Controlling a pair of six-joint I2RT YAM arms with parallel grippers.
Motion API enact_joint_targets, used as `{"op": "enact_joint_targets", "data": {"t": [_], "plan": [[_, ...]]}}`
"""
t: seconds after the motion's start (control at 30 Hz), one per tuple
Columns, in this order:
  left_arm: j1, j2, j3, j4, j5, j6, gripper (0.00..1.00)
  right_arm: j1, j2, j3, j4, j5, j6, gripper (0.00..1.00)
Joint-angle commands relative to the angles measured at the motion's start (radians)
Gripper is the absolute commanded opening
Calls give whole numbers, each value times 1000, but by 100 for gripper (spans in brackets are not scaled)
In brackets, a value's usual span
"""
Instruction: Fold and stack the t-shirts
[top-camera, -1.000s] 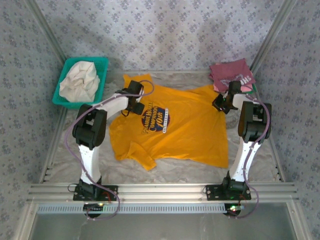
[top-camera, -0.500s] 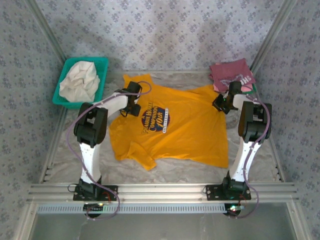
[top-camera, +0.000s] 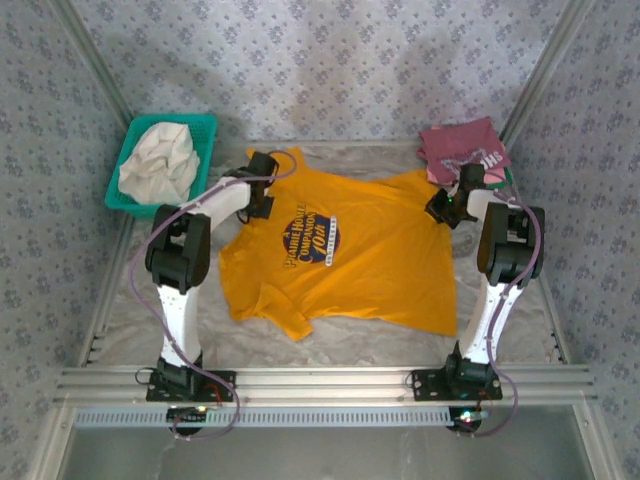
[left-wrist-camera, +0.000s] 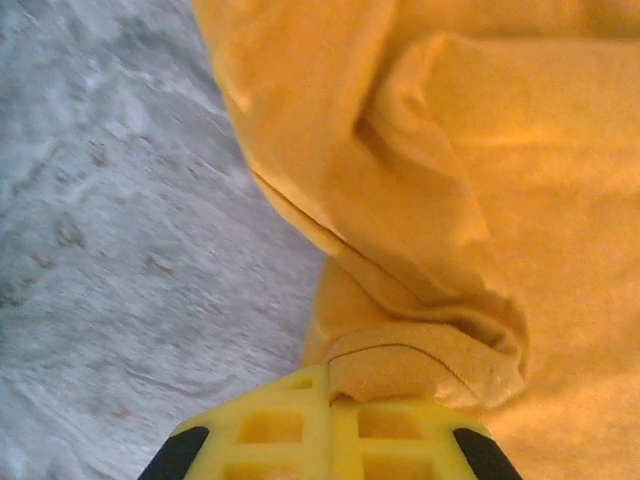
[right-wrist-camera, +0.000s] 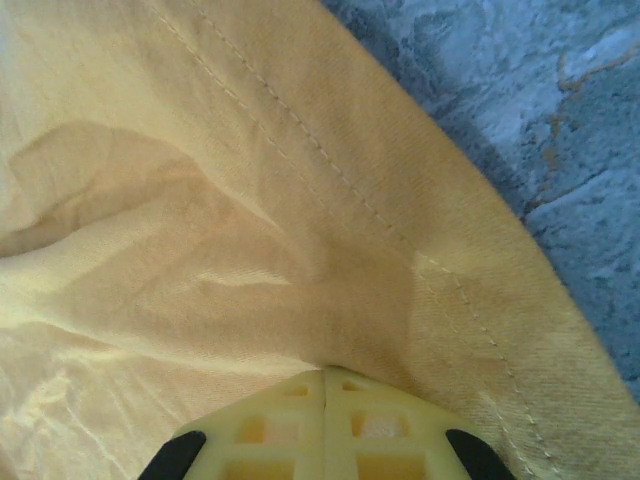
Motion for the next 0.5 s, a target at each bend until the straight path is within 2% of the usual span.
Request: {"op": "enact_joint_targets", "data": {"t": [0.0,0.1,0.13,0.17,0.2,0.23,0.27,0.33,0.4,0.43,0.47], "plan": [[45,4,49,-48,-7,-28,2,-23,47,-44,-79,78,10,0],[86,15,59,-47,26,-54,0,-25,51,-44,-78,74,10,0],[94,20,64,-49,23,-60,6,-26,53,-42,-79,74,9,0],[102,25,74,-62,24,-75,25,-26,54,-40,-80,72,9,0],[110,29,81,-76,33,-84,25,-26,54,-40,-80,71,10,0],[116,25,78,-92,26,-94,20,-26,56,-40,-81,71,9,0],[121,17,67,-96,1,-116,28,-28,56,-40,-80,69,11,0],[132,-17,32,-85,-27,-141,51,-28,56,-39,-79,69,9,0],[131,-83,-29,-36,-58,-152,39,-27,56,-37,-80,69,8,0],[128,-134,-70,-4,-63,-156,39,-29,58,-34,-82,70,7,0],[123,-192,-112,33,-53,-154,44,-27,59,-30,-86,71,7,0]]}}
